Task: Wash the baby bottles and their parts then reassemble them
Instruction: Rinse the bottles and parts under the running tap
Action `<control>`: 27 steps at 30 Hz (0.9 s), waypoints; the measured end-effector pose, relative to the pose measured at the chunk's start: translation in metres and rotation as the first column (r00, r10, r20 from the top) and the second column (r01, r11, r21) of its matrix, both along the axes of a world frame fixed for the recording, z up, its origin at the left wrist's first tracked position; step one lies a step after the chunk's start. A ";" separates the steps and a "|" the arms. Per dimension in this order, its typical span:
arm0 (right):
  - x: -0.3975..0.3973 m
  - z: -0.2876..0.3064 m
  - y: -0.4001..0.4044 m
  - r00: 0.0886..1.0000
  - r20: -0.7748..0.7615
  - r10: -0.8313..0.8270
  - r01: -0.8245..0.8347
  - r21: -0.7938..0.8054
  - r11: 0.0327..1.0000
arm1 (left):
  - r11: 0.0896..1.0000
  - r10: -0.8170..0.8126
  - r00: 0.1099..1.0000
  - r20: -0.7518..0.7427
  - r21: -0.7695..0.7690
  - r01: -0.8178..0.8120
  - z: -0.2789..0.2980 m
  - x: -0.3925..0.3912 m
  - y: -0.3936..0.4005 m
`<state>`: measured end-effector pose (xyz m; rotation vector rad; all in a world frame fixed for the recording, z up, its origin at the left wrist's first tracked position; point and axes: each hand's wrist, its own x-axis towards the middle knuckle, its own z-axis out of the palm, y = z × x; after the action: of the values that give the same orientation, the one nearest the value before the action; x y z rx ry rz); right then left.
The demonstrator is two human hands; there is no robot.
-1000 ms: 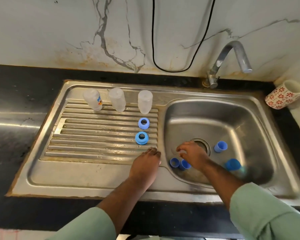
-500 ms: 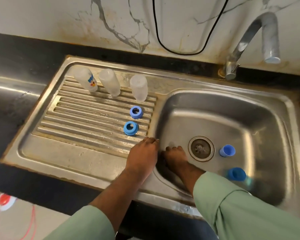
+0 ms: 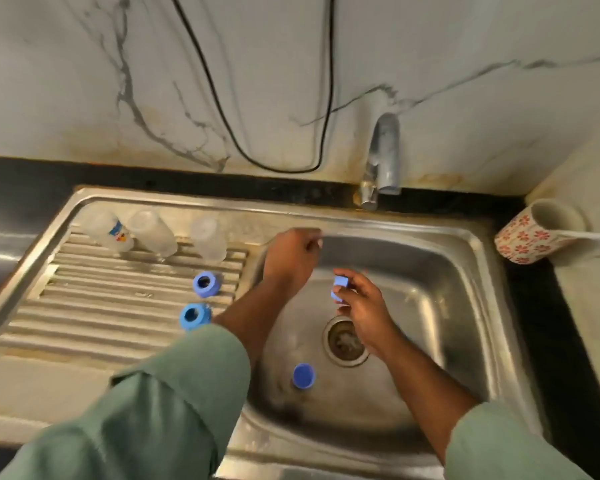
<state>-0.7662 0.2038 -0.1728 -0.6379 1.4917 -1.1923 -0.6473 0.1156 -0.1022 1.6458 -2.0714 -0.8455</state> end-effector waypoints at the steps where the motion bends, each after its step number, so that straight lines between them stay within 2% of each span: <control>1: -0.011 0.003 -0.004 1.000 0.024 0.004 -0.004 -0.012 1.000 | 1.000 -0.001 0.999 -0.035 -0.001 0.001 0.005 -0.013 -0.012; 4: -0.039 0.010 -0.016 0.998 0.057 0.009 -0.006 -0.055 0.998 | 0.996 -0.087 0.993 -0.077 -0.040 0.084 0.022 -0.054 -0.039; 6: -0.049 0.012 -0.026 0.999 0.049 0.000 0.003 -0.062 0.998 | 0.993 -0.117 0.991 -0.062 0.002 0.118 0.029 -0.077 -0.049; 10: -0.053 0.008 -0.045 0.999 0.034 -0.022 0.022 0.005 1.000 | 0.991 -0.056 0.995 -0.077 0.114 0.064 0.028 -0.101 -0.061; 13: -0.050 -0.001 -0.056 0.999 0.019 -0.048 0.046 0.096 0.994 | 0.995 -0.025 0.994 -0.104 0.092 0.035 0.028 -0.104 -0.065; 15: -0.049 -0.008 -0.057 0.994 0.098 -0.056 0.043 0.122 0.992 | 0.998 0.015 0.989 -0.148 0.062 -0.006 0.024 -0.100 -0.067; 18: -0.047 -0.014 -0.055 0.959 0.283 -0.002 -0.029 0.108 0.994 | 0.998 0.042 0.999 -0.016 0.042 -0.042 0.021 -0.091 -0.069; 20: -0.045 -0.015 -0.055 0.973 0.232 0.005 -0.043 0.160 0.986 | 0.997 0.049 0.999 0.021 0.057 -0.050 0.020 -0.089 -0.070; 24: -0.039 -0.015 -0.062 0.991 0.110 -0.081 0.038 0.349 0.936 | 0.997 0.023 0.997 0.079 0.065 -0.028 0.018 -0.089 -0.074; 25: -0.039 -0.016 -0.063 0.986 0.129 -0.110 0.053 0.382 0.922 | 0.998 0.019 0.996 0.084 0.061 -0.024 0.017 -0.088 -0.074; 27: -0.042 -0.021 -0.060 0.939 0.304 -0.161 0.043 0.363 0.931 | 0.998 0.018 0.995 0.096 0.056 -0.023 0.017 -0.088 -0.075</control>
<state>-0.8081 0.1435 -0.1936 -0.1088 1.4135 -1.0154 -0.7353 0.0408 -0.0854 1.7665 -2.1077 -0.8425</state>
